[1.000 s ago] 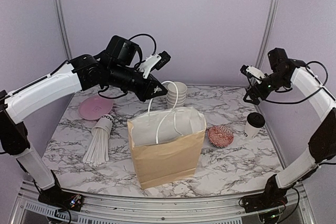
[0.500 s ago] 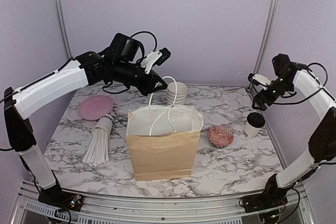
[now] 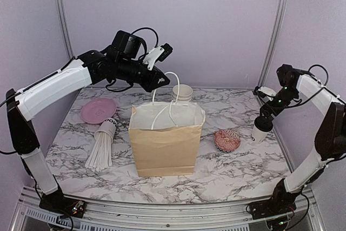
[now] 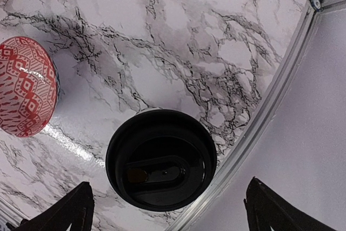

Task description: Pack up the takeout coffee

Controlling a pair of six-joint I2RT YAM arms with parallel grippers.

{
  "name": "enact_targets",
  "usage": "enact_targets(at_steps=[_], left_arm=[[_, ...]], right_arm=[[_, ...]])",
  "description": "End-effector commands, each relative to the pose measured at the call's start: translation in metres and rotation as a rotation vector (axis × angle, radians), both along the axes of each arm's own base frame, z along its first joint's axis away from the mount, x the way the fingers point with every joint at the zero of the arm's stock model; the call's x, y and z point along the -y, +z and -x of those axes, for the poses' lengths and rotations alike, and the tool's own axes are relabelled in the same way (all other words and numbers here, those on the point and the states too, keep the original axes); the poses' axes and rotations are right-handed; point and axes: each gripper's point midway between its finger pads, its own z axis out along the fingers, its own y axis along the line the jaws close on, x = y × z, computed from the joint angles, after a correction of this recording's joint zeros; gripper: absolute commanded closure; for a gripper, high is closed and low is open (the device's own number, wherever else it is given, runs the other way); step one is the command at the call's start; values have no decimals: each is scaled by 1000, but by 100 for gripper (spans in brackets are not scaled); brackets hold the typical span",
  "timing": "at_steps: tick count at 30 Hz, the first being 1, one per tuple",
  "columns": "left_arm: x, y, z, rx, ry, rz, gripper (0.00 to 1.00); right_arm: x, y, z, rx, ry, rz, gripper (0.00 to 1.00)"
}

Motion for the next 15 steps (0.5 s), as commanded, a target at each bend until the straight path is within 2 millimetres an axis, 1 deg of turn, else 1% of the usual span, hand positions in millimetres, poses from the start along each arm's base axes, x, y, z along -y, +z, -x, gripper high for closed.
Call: enact_targets(at_steps=[1, 5, 6, 8, 9, 10, 13, 15], left_arm=[[3, 11, -7, 27, 4, 37, 100], [2, 8, -5, 20, 9, 47, 99], [1, 6, -6, 18, 15, 43, 95], [0, 5, -7, 19, 27, 41, 83], [-1, 6, -7, 18, 34, 42, 75], [-2, 6, -6, 19, 38, 40, 65], [-7, 7, -4, 25, 50, 37, 53], [-12, 9, -2, 31, 58, 37, 48]], right_arm=[[2, -14, 7, -55, -10, -10, 7], [3, -24, 9, -87, -8, -20, 11], [3, -27, 9, -96, -9, -21, 12], [4, -34, 9, -114, -19, -30, 14], [5, -36, 9, -119, -23, -35, 14], [5, -38, 8, -121, -26, -38, 14], [6, -42, 8, -130, -29, -43, 15], [6, -45, 8, -136, -28, -47, 17]])
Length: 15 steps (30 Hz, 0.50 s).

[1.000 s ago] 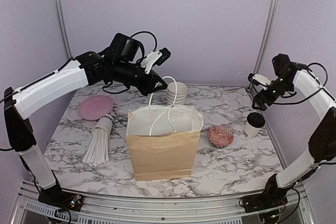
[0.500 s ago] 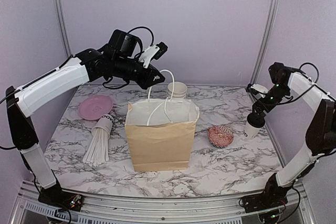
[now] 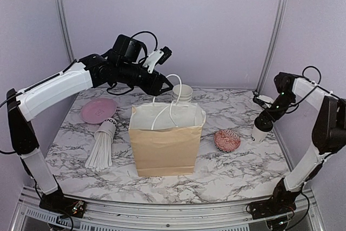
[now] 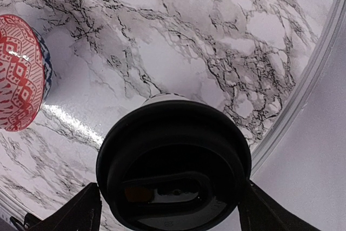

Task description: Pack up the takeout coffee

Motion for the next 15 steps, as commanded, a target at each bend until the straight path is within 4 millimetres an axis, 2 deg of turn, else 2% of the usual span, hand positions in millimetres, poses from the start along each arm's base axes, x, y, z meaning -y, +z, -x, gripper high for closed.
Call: enact_targets(at_steps=[1, 4, 6, 11, 15], left_arm=[[-14, 21, 4, 43, 33, 33, 46], [-21, 24, 7, 48, 52, 35, 41], [-26, 28, 11, 52, 57, 42, 40], [-39, 40, 22, 67, 71, 60, 39], [-49, 51, 26, 89, 93, 72, 37]], right_arm=[[1, -5, -1, -6, -9, -21, 18], [2, -9, -1, -18, -11, -22, 25], [2, -9, -1, -20, -14, -25, 33], [2, -2, 0, -3, -23, -22, 42], [7, 22, 1, 56, -39, 10, 45]])
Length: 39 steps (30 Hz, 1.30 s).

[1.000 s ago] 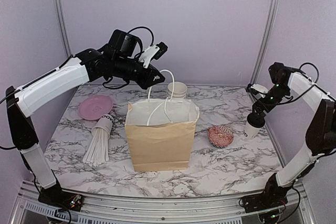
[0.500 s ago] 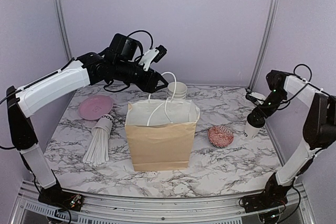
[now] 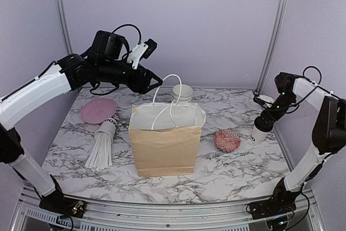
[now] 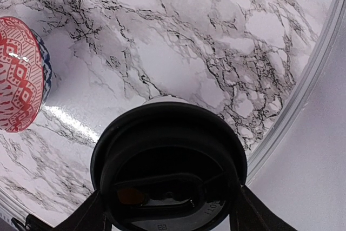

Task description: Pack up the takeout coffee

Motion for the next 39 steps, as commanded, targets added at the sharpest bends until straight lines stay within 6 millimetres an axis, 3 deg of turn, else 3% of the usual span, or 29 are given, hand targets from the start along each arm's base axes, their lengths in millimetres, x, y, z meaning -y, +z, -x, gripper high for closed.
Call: enact_targets(at_steps=[1, 6, 11, 15, 22, 25, 32, 37, 39], left_arm=[[-15, 25, 4, 52, 41, 44, 36], [-27, 33, 5, 64, 94, 56, 28], [-34, 46, 12, 47, 110, 107, 27], [-44, 57, 19, 51, 125, 121, 26], [-76, 41, 16, 74, 241, -9, 18], [-85, 43, 28, 47, 247, 18, 18], [-107, 42, 48, -13, 281, 14, 22], [-119, 44, 53, -32, 321, 1, 24], [-123, 45, 56, -34, 331, 6, 25]], right_arm=[[8, 34, 2, 84, -33, 38, 45], [0, 94, 11, 229, -11, 29, 45], [-55, 115, 52, 286, 247, -60, 45], [-106, 120, 110, 279, 545, -148, 45], [-155, 104, 167, 248, 841, -204, 44], [-180, 97, 191, 205, 985, -263, 44], [-242, 86, 230, 134, 1247, -298, 44], [-289, 63, 262, 115, 1421, -220, 45], [-307, 53, 261, 133, 1440, -165, 47]])
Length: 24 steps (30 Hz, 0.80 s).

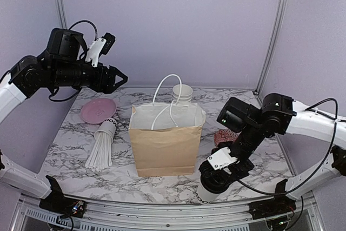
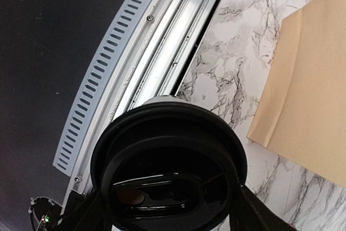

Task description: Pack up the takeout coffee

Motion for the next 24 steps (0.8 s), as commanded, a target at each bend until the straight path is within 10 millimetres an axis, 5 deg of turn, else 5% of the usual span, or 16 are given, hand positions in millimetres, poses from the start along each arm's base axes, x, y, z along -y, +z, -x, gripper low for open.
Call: enact_targets(at_steps=[1, 9, 16, 19, 24], left_arm=[[-18, 3, 11, -24, 48, -3, 26], [-7, -18, 37, -14, -11, -102, 25], [13, -27, 51, -20, -100, -182, 25], [24, -26, 63, -12, -163, -201, 25], [61, -7, 102, 30, -305, -226, 25]], right_arm=[[-45, -9, -9, 122, -5, 2, 48], [-90, -30, -28, 146, -71, 28, 50], [-93, -55, -28, 121, -63, 118, 34], [-90, -38, -14, 74, -10, 92, 17], [-77, 25, 6, 55, 85, -81, 10]])
